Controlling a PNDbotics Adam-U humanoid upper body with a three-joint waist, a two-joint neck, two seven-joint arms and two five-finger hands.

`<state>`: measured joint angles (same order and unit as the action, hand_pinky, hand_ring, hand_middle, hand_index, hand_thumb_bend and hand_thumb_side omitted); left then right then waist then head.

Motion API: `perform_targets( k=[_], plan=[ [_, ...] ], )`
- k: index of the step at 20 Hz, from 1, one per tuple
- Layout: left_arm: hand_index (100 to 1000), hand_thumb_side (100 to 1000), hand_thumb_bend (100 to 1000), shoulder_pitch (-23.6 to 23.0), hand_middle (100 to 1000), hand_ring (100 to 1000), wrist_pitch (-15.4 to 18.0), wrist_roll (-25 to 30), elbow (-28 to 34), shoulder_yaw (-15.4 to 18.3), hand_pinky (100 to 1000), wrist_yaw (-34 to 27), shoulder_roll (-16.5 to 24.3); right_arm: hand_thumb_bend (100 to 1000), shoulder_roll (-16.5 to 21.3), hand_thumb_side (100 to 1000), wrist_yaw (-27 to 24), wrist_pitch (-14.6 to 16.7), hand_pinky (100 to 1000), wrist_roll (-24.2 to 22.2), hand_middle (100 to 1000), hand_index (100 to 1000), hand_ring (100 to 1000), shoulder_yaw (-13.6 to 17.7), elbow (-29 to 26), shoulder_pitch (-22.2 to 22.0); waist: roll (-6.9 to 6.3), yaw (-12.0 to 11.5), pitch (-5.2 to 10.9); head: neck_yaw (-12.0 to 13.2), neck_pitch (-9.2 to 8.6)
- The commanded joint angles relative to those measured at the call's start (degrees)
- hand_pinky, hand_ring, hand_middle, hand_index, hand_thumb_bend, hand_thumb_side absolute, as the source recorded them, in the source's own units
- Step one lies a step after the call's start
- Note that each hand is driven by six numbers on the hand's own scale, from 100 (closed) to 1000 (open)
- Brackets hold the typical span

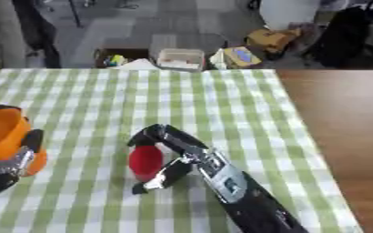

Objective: Pour the contents of one cup into another cup.

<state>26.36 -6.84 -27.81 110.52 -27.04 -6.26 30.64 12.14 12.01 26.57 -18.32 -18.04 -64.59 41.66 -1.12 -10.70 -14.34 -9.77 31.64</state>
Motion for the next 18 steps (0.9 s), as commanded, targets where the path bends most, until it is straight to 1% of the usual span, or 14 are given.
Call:
perform_targets(
  k=[1, 9, 14, 18],
  plan=[
    [614, 104, 100, 1.1, 401, 672, -0.1, 0.0, 1.3, 0.1, 100, -0.2, 0.5, 712, -0.2, 223, 0.3, 0.0, 627, 1.0, 558, 722, 572, 0.0, -1.3, 0.6, -0.27, -0.1, 0.93, -0.2, -0.45],
    [615, 102, 100, 1.0, 401, 675, -0.2, -0.1, 1.4, 0.1, 100, -0.2, 0.5, 697, -0.4, 191, -0.7, -0.7, 601, 2.3, 547, 714, 552, 0.3, -0.7, 0.0, -0.59, 0.0, 0.78, -0.1, -0.5],
    [615, 102, 100, 0.9, 401, 677, -0.4, -0.1, 1.6, 0.1, 100, -0.2, 0.5, 701, -0.5, 195, -2.0, -1.4, 577, 3.3, 554, 717, 560, 0.6, -0.3, -0.3, -0.76, 0.0, 0.69, -0.1, -0.45],
    [616, 103, 100, 1.0, 402, 679, -0.5, 0.0, 1.7, 0.0, 100, -0.2, 0.4, 710, -0.9, 188, -4.0, -2.2, 582, 4.2, 554, 718, 571, 0.8, 0.6, -0.7, -0.95, 0.0, 0.59, -0.1, -0.6]
  ],
)
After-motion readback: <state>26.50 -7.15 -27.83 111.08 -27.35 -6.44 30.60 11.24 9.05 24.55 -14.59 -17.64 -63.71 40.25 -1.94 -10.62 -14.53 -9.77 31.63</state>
